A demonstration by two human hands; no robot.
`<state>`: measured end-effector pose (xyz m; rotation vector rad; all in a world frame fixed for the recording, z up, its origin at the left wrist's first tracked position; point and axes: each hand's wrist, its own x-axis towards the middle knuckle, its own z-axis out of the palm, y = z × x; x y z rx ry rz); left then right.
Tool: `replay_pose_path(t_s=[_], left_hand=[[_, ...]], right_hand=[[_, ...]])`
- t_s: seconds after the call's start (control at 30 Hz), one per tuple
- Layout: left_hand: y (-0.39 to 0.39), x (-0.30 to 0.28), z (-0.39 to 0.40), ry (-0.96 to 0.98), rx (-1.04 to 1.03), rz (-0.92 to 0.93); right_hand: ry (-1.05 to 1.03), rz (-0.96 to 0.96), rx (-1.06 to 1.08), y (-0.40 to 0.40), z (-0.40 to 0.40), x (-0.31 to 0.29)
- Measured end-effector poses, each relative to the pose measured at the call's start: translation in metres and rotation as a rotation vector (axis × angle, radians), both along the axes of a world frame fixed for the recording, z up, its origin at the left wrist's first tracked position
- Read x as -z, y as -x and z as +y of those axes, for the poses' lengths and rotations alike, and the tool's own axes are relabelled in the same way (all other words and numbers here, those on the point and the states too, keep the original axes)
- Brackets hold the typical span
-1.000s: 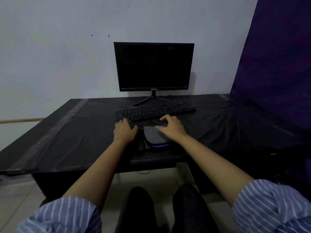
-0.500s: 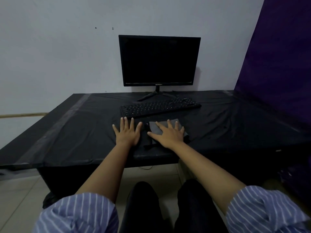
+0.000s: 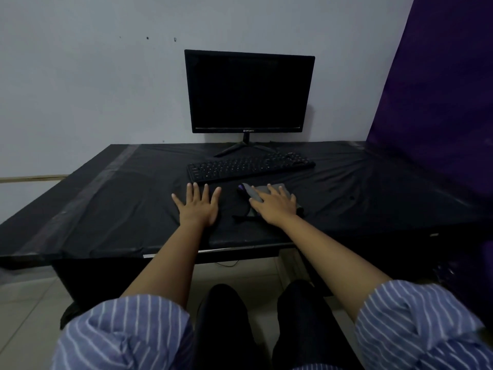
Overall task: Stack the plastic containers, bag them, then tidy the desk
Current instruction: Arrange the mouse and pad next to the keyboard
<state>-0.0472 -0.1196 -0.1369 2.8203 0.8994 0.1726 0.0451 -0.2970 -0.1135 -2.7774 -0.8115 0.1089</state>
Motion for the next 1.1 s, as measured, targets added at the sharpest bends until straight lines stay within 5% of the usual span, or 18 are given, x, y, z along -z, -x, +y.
replay_pose_path(t_s=[0.23,0.5,0.87,1.1], left_hand=[[0.002,-0.003,-0.004,0.018,0.003,0.004],[0.004,-0.008,-0.008,0.036,-0.011,0.018],[0.007,-0.009,-0.008,0.049,-0.003,0.029],[0.009,-0.012,-0.011,0.056,-0.002,0.020]], right_hand=[[0.009,-0.014,0.040,-0.020,-0.001,-0.003],[0.007,-0.096,-0.213,0.000,0.020,0.006],[0.005,-0.089,0.019,-0.053,0.011,0.001],[-0.031,-0.036,-0.105,-0.029,0.029,-0.005]])
